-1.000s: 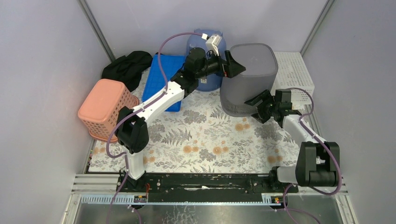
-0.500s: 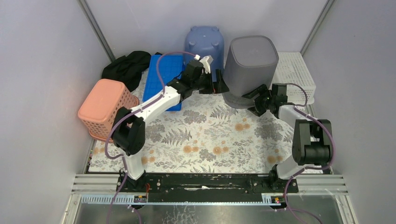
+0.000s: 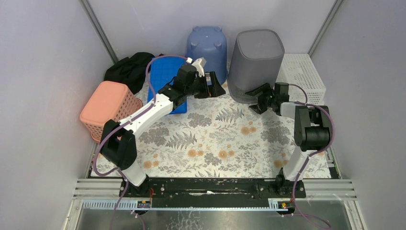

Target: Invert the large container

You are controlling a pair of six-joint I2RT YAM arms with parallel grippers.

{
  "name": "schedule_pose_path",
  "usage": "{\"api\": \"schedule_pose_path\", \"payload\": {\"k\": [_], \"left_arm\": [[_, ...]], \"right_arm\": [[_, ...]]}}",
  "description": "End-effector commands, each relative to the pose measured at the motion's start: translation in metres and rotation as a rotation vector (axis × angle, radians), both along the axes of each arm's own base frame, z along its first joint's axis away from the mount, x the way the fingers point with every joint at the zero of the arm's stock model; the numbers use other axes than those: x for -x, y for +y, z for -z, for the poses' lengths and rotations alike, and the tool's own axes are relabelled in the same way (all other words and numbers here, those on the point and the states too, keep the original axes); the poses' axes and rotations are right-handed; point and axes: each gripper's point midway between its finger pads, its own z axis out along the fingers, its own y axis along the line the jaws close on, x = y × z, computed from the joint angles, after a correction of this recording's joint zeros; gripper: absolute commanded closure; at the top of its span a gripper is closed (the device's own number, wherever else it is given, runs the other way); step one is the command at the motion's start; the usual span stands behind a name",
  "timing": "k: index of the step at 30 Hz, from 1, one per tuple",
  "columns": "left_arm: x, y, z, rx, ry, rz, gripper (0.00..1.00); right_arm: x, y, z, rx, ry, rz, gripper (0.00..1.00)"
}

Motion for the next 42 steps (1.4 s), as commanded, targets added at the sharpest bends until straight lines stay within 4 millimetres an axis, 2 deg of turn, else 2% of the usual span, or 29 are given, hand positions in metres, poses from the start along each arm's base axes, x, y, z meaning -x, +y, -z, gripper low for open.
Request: {"api": "schedule_pose_path", "payload": {"k": [1, 9, 17, 25, 29, 34, 39, 42], "left_arm": [[-0.004, 0.008, -0.004, 0.006, -0.021, -0.027, 0.00], [0.001, 0.026, -0.002, -0.019, -0.024, -0.063, 0.00], [0.006, 0.045, 0.000, -0.055, -0.034, -0.097, 0.00], [0.011, 0.070, -0.009, -0.100, -0.080, -0.165, 0.00], [0.013, 0.089, -0.016, -0.128, -0.107, -0.219, 0.00], [0.020, 0.115, -0.021, -0.162, -0.151, -0.289, 0.00], [0.027, 0.134, -0.020, -0.195, -0.156, -0.325, 0.00], [0.031, 0.143, -0.017, -0.195, -0.155, -0.346, 0.00]], "right_arm": [[-0.043, 0.007, -0.030, -0.038, -0.138, 0.008, 0.15], [-0.080, 0.004, -0.025, -0.023, -0.148, 0.018, 0.14], [-0.107, 0.005, -0.018, -0.024, -0.162, 0.015, 0.13], [-0.127, 0.008, -0.025, 0.012, -0.208, -0.045, 0.11], [-0.122, 0.007, -0.037, 0.039, -0.232, -0.072, 0.09], [-0.110, 0.007, -0.065, 0.069, -0.283, -0.098, 0.05], [-0.087, 0.006, -0.087, 0.104, -0.311, -0.127, 0.00], [-0.068, 0.006, -0.095, 0.133, -0.313, -0.155, 0.01]]}}
